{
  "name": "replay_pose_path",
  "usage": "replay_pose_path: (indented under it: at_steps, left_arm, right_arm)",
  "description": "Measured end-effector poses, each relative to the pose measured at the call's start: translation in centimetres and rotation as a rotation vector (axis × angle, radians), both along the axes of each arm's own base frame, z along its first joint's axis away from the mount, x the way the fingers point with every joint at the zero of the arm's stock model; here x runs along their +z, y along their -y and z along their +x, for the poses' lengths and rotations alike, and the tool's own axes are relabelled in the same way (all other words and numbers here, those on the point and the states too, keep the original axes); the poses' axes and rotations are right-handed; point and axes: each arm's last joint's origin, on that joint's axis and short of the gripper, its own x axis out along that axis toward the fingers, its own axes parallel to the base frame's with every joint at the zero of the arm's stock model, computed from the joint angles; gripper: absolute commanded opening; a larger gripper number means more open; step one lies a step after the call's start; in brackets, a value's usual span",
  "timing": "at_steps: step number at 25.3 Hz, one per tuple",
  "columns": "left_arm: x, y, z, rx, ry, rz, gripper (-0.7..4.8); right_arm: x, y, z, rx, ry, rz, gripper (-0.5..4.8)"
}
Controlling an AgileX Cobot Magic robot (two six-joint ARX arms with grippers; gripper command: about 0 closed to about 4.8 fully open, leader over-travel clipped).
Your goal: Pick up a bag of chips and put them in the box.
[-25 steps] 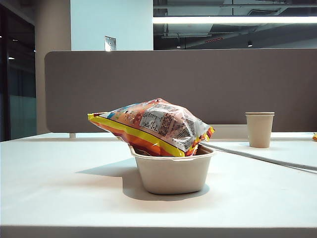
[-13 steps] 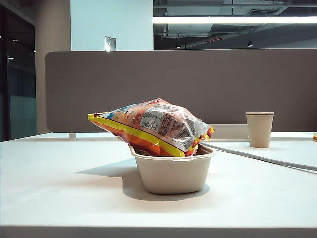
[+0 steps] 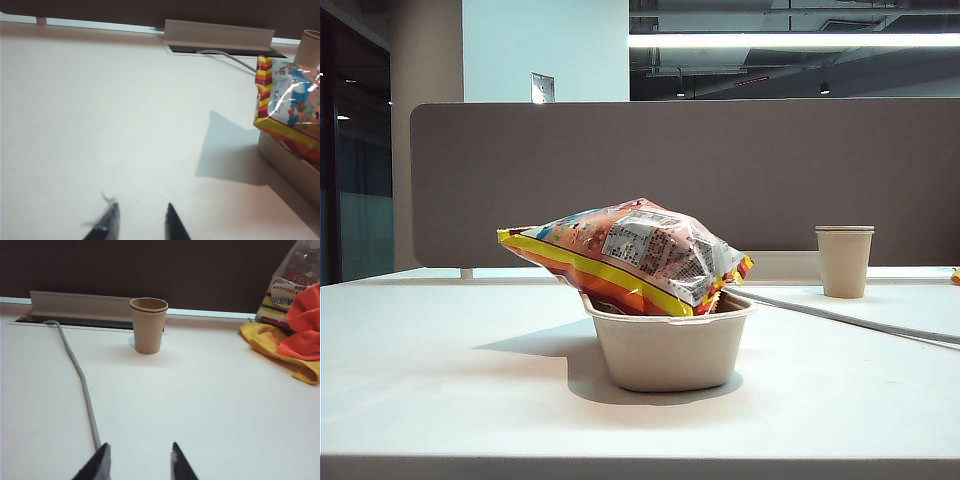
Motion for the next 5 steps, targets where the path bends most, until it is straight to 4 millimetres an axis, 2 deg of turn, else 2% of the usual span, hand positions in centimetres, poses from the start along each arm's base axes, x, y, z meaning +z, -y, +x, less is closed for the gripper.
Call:
replay_pose_path:
  at_steps: [5]
  left_arm:
    - [0.00, 0.00, 0.00, 0.000, 0.000, 0.000, 1.19]
  right_arm:
    - [0.00, 0.00, 0.00, 0.000, 0.000, 0.000, 1.56]
